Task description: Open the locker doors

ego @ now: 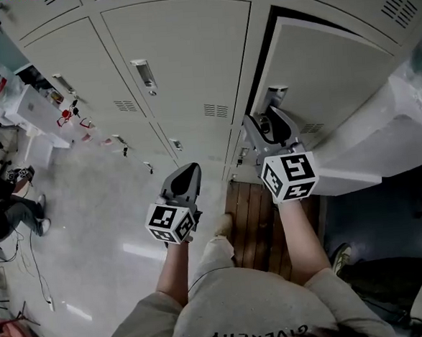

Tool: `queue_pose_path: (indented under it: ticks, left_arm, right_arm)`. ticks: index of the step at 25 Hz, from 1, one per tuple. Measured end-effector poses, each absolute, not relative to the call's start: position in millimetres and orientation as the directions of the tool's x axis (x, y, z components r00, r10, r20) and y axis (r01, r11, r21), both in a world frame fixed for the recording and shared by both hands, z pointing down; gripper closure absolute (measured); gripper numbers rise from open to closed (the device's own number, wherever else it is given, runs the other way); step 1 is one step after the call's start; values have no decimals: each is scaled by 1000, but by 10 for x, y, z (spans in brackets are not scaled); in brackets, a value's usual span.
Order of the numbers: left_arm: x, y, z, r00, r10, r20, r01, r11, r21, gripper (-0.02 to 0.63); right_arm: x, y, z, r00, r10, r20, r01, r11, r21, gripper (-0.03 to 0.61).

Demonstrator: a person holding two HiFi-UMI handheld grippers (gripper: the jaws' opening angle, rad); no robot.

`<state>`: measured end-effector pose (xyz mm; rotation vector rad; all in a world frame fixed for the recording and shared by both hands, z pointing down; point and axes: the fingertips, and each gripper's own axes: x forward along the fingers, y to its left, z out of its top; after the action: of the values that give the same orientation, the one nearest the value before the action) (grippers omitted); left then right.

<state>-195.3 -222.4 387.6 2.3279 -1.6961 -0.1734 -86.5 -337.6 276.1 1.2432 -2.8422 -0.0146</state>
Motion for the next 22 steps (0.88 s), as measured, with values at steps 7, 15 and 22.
queue_pose_path:
  ticks: [7, 15, 22]
  left_arm:
    - [-1843, -1943, 3844, 297, -954, 42, -921, -274, 278, 615]
    - [-1669, -1703, 3748, 310, -950, 38, -919, -289, 268, 615]
    - [-1480, -1693, 3607, 341, -940, 25, -913, -325, 245, 615]
  right_arm:
    - [-663, -3060, 2765, -675, -736, 44, -736, 677, 28, 406]
    - [-409, -2765, 2761, -669, -742, 44, -741, 670, 42, 466]
    - [-226, -2566, 2745, -691, -722, 43, -721, 692, 39, 466]
